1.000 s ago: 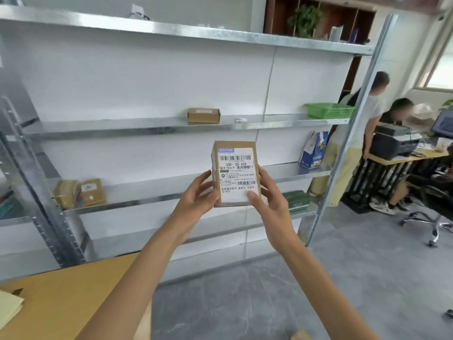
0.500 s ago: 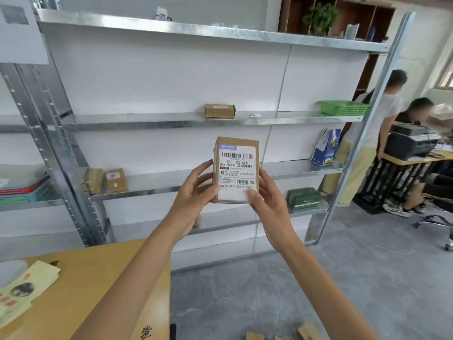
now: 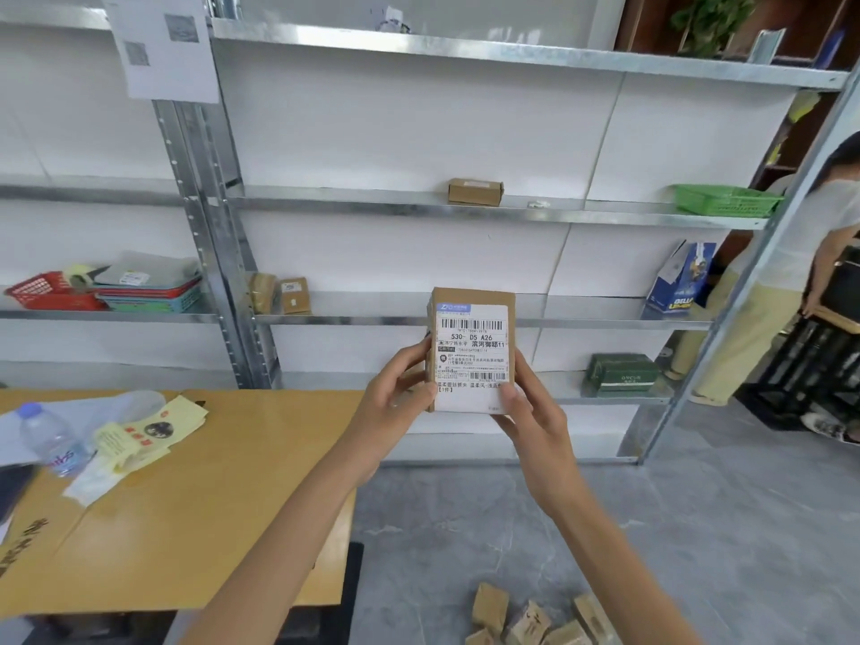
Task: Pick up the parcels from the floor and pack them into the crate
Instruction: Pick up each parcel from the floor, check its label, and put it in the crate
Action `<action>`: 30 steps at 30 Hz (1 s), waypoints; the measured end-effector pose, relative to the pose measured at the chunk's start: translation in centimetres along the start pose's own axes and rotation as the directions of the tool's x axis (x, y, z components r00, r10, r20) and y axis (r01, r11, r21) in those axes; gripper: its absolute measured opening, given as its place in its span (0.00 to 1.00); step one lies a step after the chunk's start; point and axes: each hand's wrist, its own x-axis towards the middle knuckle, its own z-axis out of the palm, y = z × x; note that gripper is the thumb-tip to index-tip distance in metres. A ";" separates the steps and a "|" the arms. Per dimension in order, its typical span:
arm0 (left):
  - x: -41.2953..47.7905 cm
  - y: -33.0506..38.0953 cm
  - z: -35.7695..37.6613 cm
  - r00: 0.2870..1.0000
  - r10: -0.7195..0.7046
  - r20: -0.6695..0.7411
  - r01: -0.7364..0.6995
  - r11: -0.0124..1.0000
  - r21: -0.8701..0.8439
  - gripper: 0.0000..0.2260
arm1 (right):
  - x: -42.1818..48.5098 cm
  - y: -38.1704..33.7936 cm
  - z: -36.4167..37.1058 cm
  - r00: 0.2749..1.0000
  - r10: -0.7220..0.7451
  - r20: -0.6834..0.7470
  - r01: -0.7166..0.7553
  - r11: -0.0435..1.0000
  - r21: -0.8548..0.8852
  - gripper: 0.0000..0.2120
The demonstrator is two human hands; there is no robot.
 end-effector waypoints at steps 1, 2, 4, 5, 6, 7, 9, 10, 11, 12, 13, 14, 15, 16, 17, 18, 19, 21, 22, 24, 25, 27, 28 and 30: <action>-1.0 0.1 0.0 1.000 -0.009 -0.018 0.009 1.000 -0.002 0.21 | -0.8 -0.1 0.2 1.000 0.002 0.012 -0.002 1.000 -0.002 0.21; -1.9 0.2 -0.1 0.999 -0.013 -0.030 0.013 1.000 -0.002 0.20 | -1.5 -0.3 0.5 1.000 0.000 0.021 0.000 1.000 -0.002 0.22; -3.6 0.7 -0.7 0.999 -0.019 -0.039 0.019 1.000 0.001 0.18 | -2.8 -0.7 1.2 0.999 0.003 0.045 -0.004 1.000 0.015 0.22; -4.4 1.0 -1.0 0.999 -0.026 -0.042 0.026 1.000 0.002 0.18 | -3.6 -0.9 1.6 0.998 0.010 0.057 -0.012 1.000 0.029 0.23; -5.2 1.4 -1.4 0.998 -0.033 -0.052 0.033 0.999 0.000 0.17 | -4.3 -1.1 2.1 0.997 0.019 0.068 -0.022 0.999 0.039 0.23; -6.0 1.9 -1.8 0.997 -0.043 -0.070 0.042 0.999 -0.008 0.16 | -5.0 -1.2 2.6 0.997 0.027 0.077 -0.031 0.998 0.046 0.22; -7.5 2.9 -2.8 0.990 -0.058 -0.128 0.055 0.998 -0.021 0.16 | -6.4 -1.4 3.8 0.996 0.041 0.085 -0.046 0.998 0.052 0.22; -8.2 3.4 -3.4 0.986 -0.060 -0.158 0.058 0.998 -0.020 0.18 | -7.0 -1.5 4.4 0.995 0.052 0.090 -0.057 0.997 0.055 0.23; -9.0 4.0 -4.1 0.982 -0.063 -0.179 0.060 0.998 -0.026 0.19 | -7.7 -1.7 5.2 0.993 0.063 0.104 -0.070 0.996 0.058 0.25; -9.9 4.6 -4.8 0.980 -0.067 -0.187 0.060 0.997 -0.040 0.21 | -8.3 -1.9 6.0 0.990 0.068 0.126 -0.076 0.995 0.059 0.26; -10.7 5.1 -5.6 0.980 -0.068 -0.186 0.061 0.997 -0.044 0.21 | -8.9 -2.1 6.8 0.987 0.069 0.147 -0.078 0.996 0.053 0.27; -11.7 5.6 -6.4 0.981 -0.070 -0.183 0.064 0.997 -0.038 0.20 | -9.4 -2.4 7.8 0.984 0.069 0.165 -0.078 0.996 0.046 0.27; -12.7 6.1 -7.3 0.980 -0.069 -0.187 0.065 0.997 -0.031 0.18 | -9.9 -2.7 8.7 0.981 0.067 0.179 -0.076 0.996 0.043 0.27; -13.8 6.5 -8.2 0.977 -0.066 -0.202 0.061 0.998 -0.034 0.16 | -10.4 -2.9 9.7 0.980 0.065 0.187 -0.075 0.996 0.046 0.27; -14.9 6.9 -9.1 0.972 -0.063 -0.225 0.054 0.997 -0.046 0.14 | -11.0 -3.2 10.8 0.980 0.065 0.188 -0.077 0.995 0.057 0.28; -16.0 7.1 -10.1 0.966 -0.065 -0.251 0.050 0.997 -0.064 0.13 | -11.6 -3.4 12.0 0.980 0.074 0.184 -0.088 0.994 0.072 0.31; -17.1 7.4 -11.1 0.956 -0.071 -0.283 0.049 0.995 -0.082 0.12 | -12.4 -3.7 13.2 0.979 0.088 0.184 -0.105 0.991 0.087 0.32; -19.7 7.9 -13.1 0.937 -0.085 -0.339 0.051 0.993 -0.108 0.12 | -14.3 -4.0 15.8 0.970 0.111 0.216 -0.135 0.985 0.103 0.32; -21.1 8.2 -14.1 0.931 -0.090 -0.355 0.054 0.992 -0.110 0.12 | -15.5 -4.1 17.3 0.960 0.126 0.249 -0.156 0.982 0.104 0.32; -24.0 8.6 -16.2 0.925 -0.095 -0.367 0.061 0.993 -0.102 0.13 | -18.0 -4.0 20.2 0.937 0.164 0.309 -0.212 0.969 0.128 0.36; -25.5 8.8 -17.3 0.923 -0.099 -0.373 0.069 0.993 -0.094 0.13 | -19.3 -3.9 21.6 0.927 0.181 0.329 -0.242 0.958 0.153 0.38; -28.6 9.0 -19.3 0.916 -0.115 -0.383 0.095 0.993 -0.072 0.13 | -21.9 -3.9 24.3 0.912 0.216 0.349 -0.300 0.931 0.208 0.40; -30.1 9.1 -20.2 0.913 -0.125 -0.387 0.110 0.992 -0.059 0.14 | -23.1 -3.9 25.5 0.905 0.228 0.359 -0.322 0.919 0.228 0.41; -32.9 9.3 -21.9 0.905 -0.145 -0.399 0.138 0.989 -0.046 0.14 | -25.3 -4.1 27.8 0.889 0.247 0.386 -0.359 0.899 0.252 0.41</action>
